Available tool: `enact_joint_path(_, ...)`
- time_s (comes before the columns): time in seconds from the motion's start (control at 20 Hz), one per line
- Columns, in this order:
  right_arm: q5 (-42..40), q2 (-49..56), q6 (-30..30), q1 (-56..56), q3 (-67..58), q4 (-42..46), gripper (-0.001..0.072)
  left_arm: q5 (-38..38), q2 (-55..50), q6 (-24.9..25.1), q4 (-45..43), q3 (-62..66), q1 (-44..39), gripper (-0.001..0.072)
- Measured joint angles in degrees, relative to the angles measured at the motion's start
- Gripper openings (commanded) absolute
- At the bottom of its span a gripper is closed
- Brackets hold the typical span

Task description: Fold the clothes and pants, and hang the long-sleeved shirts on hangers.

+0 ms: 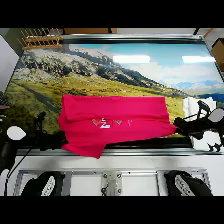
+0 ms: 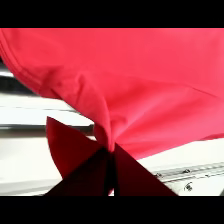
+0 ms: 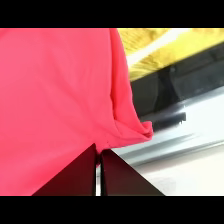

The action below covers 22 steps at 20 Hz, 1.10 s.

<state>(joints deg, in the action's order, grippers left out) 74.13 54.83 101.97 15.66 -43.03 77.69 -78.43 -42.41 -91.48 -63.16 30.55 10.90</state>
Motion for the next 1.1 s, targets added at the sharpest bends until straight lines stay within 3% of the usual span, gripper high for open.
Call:
enact_joint_path(0.5, 0.96, 20.96, -0.13, -5.27, -20.94, 0.46, 0.0015, 3.30, -28.00, 4.98, 0.00, 26.12, -0.24, 0.0010)
enact_joint_path(0.95, -3.63, 35.65, 0.72, -7.78, -34.88, -0.83, 0.0030, 3.45, -49.20, 5.46, 0.20, 48.17, -1.79, 0.0022)
enact_joint_path(1.0, -4.98, 36.30, 0.74, -7.85, -35.26, -1.64, 0.0111, 3.45, -50.82, 5.46, 0.17, 49.96, -1.90, 0.0284)
enact_joint_path(1.05, -6.54, 36.72, 0.74, -7.89, -35.50, -2.32, 0.0366, 3.67, -52.22, 5.46, 0.15, 51.56, -1.99, 0.0539)
enact_joint_path(1.1, -8.46, 37.03, 0.66, -7.89, -35.69, -3.72, 0.0604, 3.87, -53.44, 5.42, 0.37, 53.07, -2.03, 0.0550)
